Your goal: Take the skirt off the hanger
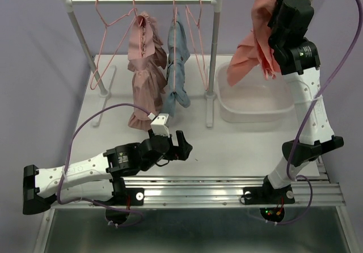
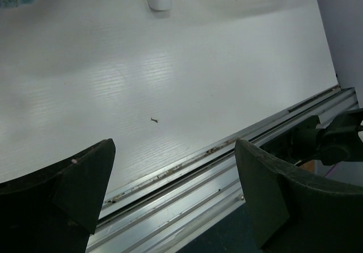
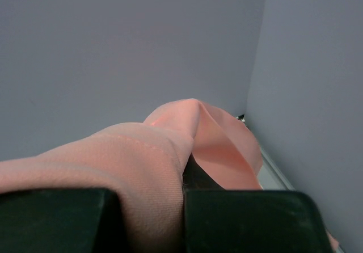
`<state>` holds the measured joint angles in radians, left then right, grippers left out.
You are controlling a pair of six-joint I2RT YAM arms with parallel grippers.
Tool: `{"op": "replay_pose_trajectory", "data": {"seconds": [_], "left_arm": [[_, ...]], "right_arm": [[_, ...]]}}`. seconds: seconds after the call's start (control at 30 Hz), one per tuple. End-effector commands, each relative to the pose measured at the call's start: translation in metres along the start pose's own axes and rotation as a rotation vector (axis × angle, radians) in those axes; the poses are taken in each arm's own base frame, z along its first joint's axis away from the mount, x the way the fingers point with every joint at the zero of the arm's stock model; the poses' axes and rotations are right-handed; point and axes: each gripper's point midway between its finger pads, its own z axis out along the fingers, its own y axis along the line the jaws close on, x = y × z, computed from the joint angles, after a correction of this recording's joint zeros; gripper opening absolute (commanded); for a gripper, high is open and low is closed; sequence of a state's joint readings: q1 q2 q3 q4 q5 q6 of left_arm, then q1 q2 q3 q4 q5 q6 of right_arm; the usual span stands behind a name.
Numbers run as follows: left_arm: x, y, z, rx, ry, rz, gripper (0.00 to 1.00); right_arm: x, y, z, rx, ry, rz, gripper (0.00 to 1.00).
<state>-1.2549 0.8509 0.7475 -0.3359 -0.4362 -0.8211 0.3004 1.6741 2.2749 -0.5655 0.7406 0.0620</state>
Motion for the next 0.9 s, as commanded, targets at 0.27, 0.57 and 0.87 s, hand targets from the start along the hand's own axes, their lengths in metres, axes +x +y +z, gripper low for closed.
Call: {"op": "replay_pose_trajectory", "data": {"seconds": [0.27,0.57,0.87], "left_arm": [[-0.014,0.006,-0.006,-0.032,-0.056,-0.015,0.99],[-0.014,0.006,-0.006,-0.053,-0.042,-0.026,0.99],[-0.016,0.004,-0.005,-0.074,-0.033,-0.029,0.99]], "right_arm": [[0.007,0.007,0.005,-0.055,-0.067,0.061,0.01],[0.111,-0.017,0.015,0.020,0.076,0.035,0.01],[0.275,-0.070,0.043,0.142,0.360,0.096,0.01]]}}
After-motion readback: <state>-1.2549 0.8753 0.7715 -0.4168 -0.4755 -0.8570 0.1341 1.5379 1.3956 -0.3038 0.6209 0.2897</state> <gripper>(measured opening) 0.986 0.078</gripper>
